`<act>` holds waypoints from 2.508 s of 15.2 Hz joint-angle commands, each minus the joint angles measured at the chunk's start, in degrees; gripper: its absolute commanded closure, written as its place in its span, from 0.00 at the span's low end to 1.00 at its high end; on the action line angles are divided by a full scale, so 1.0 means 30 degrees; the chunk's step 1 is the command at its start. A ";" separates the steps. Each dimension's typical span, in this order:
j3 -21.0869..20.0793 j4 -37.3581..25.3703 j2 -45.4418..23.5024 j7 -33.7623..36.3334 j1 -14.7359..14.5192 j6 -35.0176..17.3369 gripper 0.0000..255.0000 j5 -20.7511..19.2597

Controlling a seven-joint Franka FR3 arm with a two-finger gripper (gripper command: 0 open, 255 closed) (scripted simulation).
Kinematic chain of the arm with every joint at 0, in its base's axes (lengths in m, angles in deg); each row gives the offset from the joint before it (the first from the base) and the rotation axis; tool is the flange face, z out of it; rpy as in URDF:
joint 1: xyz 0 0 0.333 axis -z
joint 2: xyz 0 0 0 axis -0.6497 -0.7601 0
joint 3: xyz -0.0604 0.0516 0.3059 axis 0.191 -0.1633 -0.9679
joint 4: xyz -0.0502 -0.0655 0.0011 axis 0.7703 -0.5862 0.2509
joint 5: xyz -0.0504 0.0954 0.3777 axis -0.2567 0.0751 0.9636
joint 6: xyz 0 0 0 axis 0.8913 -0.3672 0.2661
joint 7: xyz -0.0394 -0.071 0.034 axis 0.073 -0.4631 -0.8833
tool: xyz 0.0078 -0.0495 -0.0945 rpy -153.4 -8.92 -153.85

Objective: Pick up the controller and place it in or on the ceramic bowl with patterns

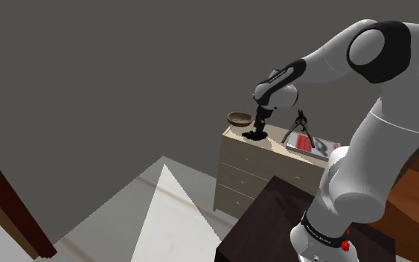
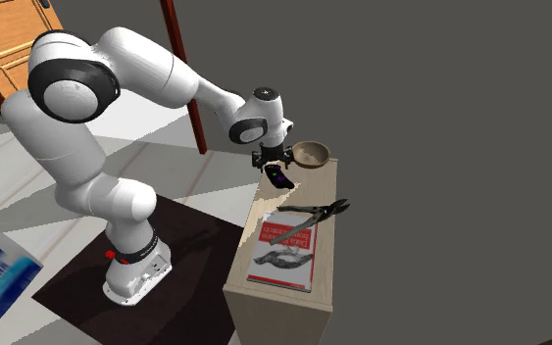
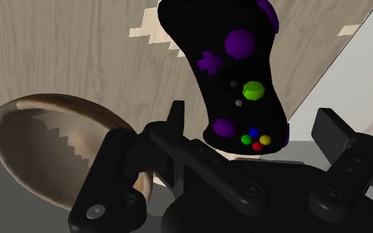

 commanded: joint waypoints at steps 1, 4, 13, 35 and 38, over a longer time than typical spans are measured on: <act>0.0192 0.0007 -0.0770 -0.0931 -0.0214 -0.0508 0.00 0.1094; 0.0176 0.0017 -0.1868 -0.2100 -0.0365 -0.1123 0.00 0.2737; 0.0022 -0.0007 -0.2460 -0.2757 -0.0318 -0.1408 0.00 0.3665; -0.0182 -0.0837 0.0983 0.1033 0.0066 0.1417 1.00 -0.1272; -0.0452 -0.1175 0.1643 0.1614 0.0272 0.2218 1.00 -0.1985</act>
